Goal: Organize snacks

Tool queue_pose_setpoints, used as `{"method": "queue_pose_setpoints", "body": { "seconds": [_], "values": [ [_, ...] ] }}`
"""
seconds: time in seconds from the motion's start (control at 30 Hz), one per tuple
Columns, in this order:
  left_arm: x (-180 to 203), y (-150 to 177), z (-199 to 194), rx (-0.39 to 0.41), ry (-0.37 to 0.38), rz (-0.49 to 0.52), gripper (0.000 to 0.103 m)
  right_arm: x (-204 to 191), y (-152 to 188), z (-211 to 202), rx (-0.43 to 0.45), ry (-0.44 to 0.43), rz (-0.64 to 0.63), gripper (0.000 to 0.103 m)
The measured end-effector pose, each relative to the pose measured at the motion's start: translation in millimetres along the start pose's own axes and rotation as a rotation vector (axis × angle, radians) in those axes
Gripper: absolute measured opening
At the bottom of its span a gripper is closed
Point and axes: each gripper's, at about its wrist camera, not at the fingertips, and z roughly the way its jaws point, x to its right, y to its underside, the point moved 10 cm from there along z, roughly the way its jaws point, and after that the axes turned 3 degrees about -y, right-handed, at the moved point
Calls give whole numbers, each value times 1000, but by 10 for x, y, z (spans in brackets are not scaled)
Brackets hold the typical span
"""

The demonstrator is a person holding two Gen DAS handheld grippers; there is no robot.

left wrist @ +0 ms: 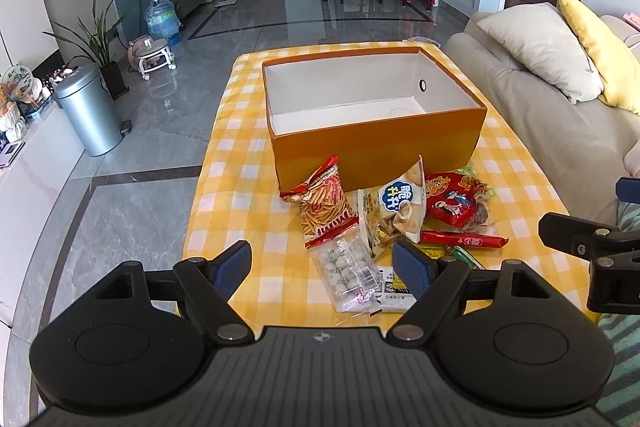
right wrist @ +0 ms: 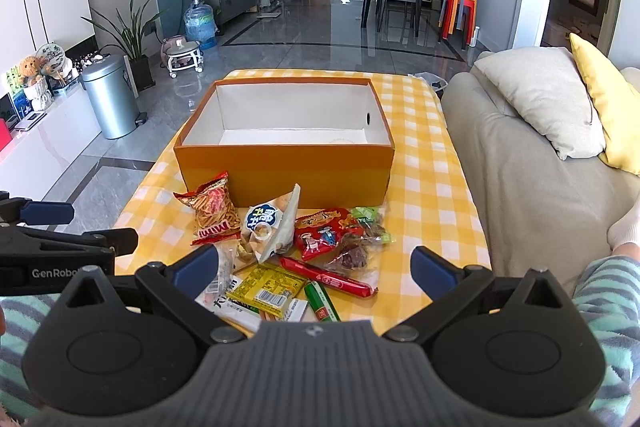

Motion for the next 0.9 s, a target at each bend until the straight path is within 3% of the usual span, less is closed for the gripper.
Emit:
{"method": "queue_pose_setpoints", "body": {
  "seconds": [0.9],
  "values": [
    [-15, 23, 10, -5, -1, -4, 94, -27, 13, 10, -7, -2, -4, 99]
  ]
}}
